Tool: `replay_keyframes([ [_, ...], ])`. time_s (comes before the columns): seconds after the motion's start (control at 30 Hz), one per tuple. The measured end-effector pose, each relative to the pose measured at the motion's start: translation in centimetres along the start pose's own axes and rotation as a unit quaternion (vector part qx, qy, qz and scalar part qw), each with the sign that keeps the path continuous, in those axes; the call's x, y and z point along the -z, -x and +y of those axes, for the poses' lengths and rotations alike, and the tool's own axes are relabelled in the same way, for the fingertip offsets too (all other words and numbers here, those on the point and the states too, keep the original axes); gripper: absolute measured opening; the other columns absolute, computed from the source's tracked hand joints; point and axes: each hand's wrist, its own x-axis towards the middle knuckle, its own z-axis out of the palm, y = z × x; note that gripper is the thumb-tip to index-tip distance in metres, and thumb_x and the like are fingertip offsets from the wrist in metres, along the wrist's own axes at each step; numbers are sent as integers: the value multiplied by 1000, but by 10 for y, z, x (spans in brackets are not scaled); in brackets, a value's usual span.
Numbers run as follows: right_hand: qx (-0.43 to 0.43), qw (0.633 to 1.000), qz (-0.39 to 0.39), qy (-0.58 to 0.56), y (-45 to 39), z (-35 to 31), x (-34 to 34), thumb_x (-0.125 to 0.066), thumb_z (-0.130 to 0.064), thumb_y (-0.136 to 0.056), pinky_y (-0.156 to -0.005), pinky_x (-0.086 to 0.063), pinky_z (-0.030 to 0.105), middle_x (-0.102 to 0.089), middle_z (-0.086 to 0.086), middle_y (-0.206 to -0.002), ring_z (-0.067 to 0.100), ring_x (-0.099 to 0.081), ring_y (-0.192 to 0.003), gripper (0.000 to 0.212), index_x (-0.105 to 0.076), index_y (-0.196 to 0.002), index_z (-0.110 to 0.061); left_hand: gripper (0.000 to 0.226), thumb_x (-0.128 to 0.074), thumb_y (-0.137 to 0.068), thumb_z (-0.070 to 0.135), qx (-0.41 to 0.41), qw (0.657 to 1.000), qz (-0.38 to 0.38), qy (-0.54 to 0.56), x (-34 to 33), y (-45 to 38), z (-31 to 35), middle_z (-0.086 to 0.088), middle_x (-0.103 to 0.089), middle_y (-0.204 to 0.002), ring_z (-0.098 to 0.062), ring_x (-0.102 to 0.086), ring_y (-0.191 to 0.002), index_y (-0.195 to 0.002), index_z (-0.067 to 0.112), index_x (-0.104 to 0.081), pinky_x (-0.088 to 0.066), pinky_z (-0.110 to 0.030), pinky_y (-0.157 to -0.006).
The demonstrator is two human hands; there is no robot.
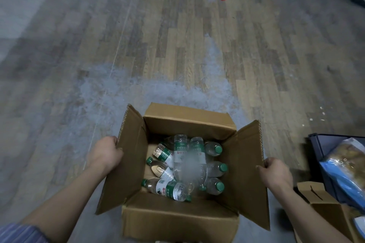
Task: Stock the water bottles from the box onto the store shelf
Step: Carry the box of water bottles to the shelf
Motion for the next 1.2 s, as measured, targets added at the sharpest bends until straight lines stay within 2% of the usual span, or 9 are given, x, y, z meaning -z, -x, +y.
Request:
replay_keyframes([
  [0.17,6,1000,-5,13,34,-10,57,-60,-22,-86,-62,-44,30,-57,7,-72,28,-57,-76,25,-49,-64,-15,29,-56,-90,11,3,1000,0,1,47,35,11,-8,-47,-65,-23,-48,-61,-65,10,-42,-37,-29,-55],
  [0.33,6,1000,-2,9,69,-22,120,-61,-20,-84,-68,-45,33,-60,13,-81,34,-60,-86,28,-47,-59,-17,34,-58,-87,12,-5,1000,13,4,99,72,21,-8,-46,-62,-29,-50,-66,-60,11,-38,-38,-31,-60],
  [0.5,25,999,10,18,93,-31,176,-60,-19,-84,-63,-44,31,-62,13,-80,31,-59,-80,25,-50,-62,-15,33,-58,-86,15,-6,1000,24,-11,149,106,34,-7,-47,-65,-28,-50,-69,-60,12,-38,-38,-31,-63],
  [0.57,35,999,8,17,98,-33,195,-59,-18,-83,-60,-46,30,-60,10,-75,29,-59,-74,22,-52,-63,-13,34,-59,-84,12,-7,999,34,-11,165,117,39,-6,-44,-62,-27,-47,-65,-59,12,-35,-34,-28,-57],
  [0.67,48,999,9,19,105,-38,222,-59,-18,-83,-59,-45,29,-62,12,-77,29,-59,-75,16,-57,-69,-10,36,-58,-82,8,-13,999,45,-7,185,129,46,-5,-40,-58,-26,-41,-59,-59,13,-31,-27,-26,-51],
  [0.83,62,998,18,15,107,-45,262,-60,-13,-79,-49,-33,26,-55,11,-70,31,-54,-72,26,-46,-57,-10,35,-59,-82,7,-22,998,63,-7,219,140,64,-6,-40,-58,-25,-42,-60,-57,12,-35,-28,-26,-54],
  [1.0,67,997,39,16,104,-63,292,-61,-12,-76,-63,-39,27,-60,17,-78,34,-59,-80,26,-47,-55,-12,28,-59,-81,8,-33,996,82,-14,249,139,85,-7,-48,-64,-30,-52,-73,-58,10,-42,-34,-27,-62],
  [1.1,68,996,48,13,96,-79,305,-60,-10,-77,-64,-40,28,-57,16,-77,34,-58,-80,28,-46,-53,-13,29,-60,-79,7,-46,995,88,-19,264,129,98,-7,-47,-62,-30,-51,-72,-56,10,-42,-34,-27,-62],
  [1.2,61,997,53,6,83,-99,315,-61,-10,-77,-64,-43,32,-57,14,-82,34,-59,-83,22,-50,-59,-13,30,-59,-76,5,-66,994,88,-16,279,108,113,-8,-46,-59,-30,-50,-69,-54,11,-40,-33,-27,-59],
])
